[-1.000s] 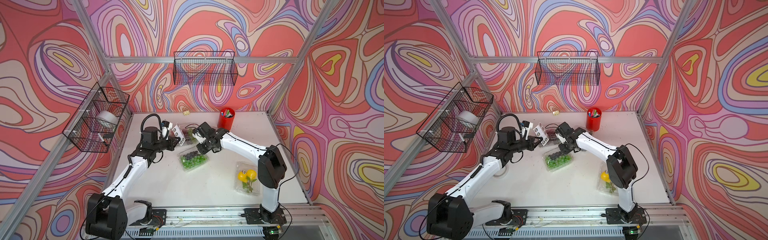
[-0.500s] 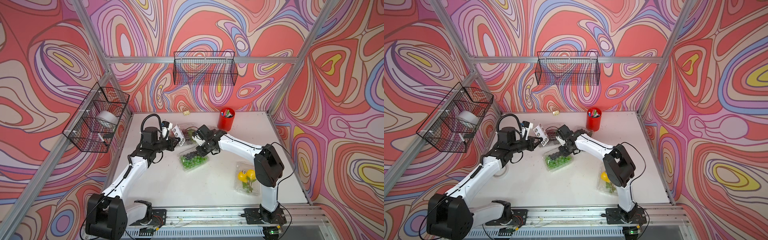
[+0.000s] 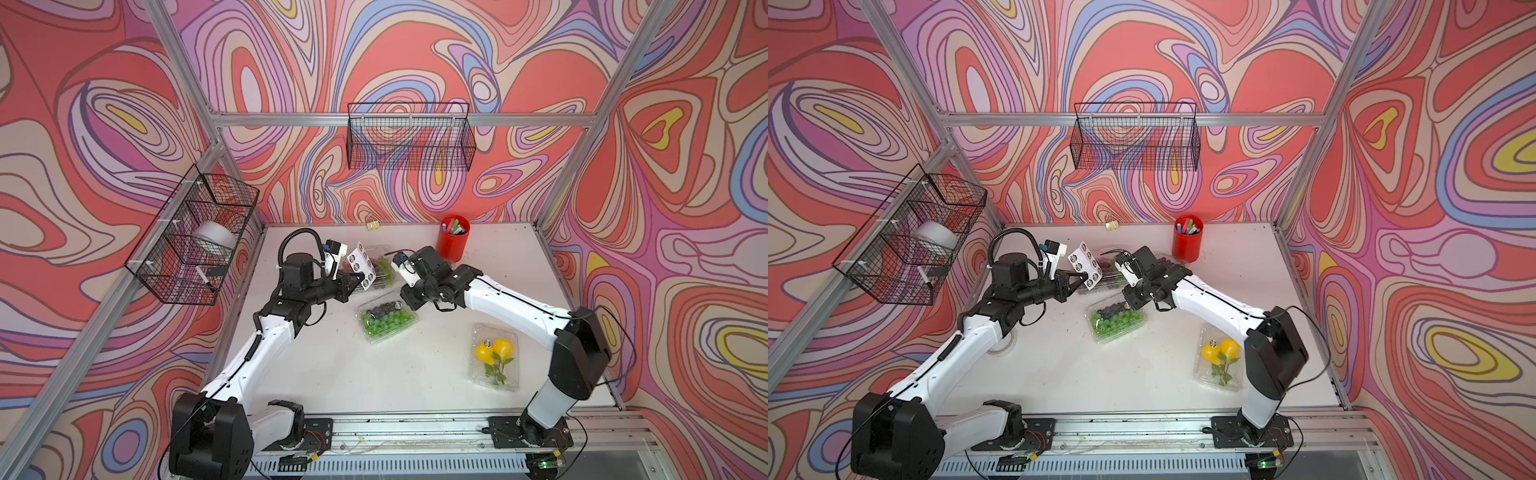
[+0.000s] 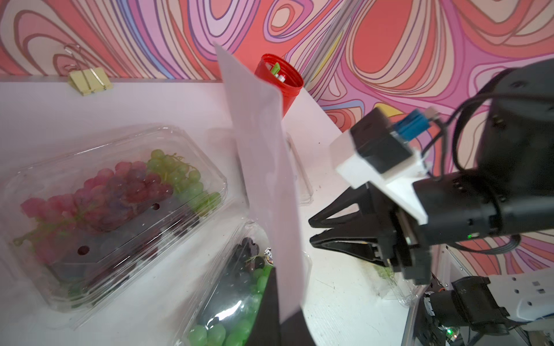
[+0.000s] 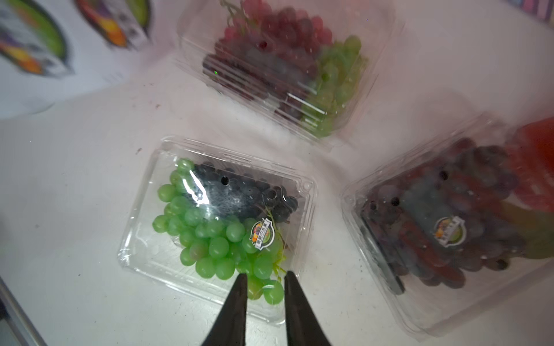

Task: Label fruit boxes
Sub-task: Adjust the label sticker.

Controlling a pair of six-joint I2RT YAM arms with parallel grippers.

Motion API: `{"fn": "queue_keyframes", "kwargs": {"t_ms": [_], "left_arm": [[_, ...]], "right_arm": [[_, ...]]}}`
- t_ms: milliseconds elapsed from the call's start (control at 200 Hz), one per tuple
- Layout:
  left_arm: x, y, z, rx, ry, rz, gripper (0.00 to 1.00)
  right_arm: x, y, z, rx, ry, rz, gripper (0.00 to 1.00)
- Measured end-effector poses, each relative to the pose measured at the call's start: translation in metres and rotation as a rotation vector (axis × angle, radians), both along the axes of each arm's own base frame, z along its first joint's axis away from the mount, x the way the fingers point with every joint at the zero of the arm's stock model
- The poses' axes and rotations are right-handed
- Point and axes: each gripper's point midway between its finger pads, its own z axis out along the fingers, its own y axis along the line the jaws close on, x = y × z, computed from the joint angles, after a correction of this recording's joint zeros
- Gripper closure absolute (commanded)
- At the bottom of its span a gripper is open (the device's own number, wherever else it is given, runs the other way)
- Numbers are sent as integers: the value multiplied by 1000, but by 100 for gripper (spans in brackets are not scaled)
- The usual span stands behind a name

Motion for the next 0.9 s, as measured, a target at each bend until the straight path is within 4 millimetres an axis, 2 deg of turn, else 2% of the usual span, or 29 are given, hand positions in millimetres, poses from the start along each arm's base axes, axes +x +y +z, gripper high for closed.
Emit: {"fn": "queue_keyframes", "kwargs": {"t_ms": [90, 195, 406, 546, 901], "left_arm": [[-11, -10, 7, -44, -56, -85, 100], [-25, -24, 15, -91, -115, -200, 100], [-49, -42, 40, -157, -254, -400, 100], [-60, -47, 47, -184, -300, -492, 100], [-67, -52, 56, -237, -343, -605, 100]], "right_arm": [[-8, 1, 33, 83, -97, 60, 68], [-19, 5, 52, 156, -147, 132, 65], [-28, 4, 72, 281, -177, 249, 51], [-37, 5, 85, 341, -192, 341, 46], [-48, -3, 96, 394, -194, 495, 47]]}}
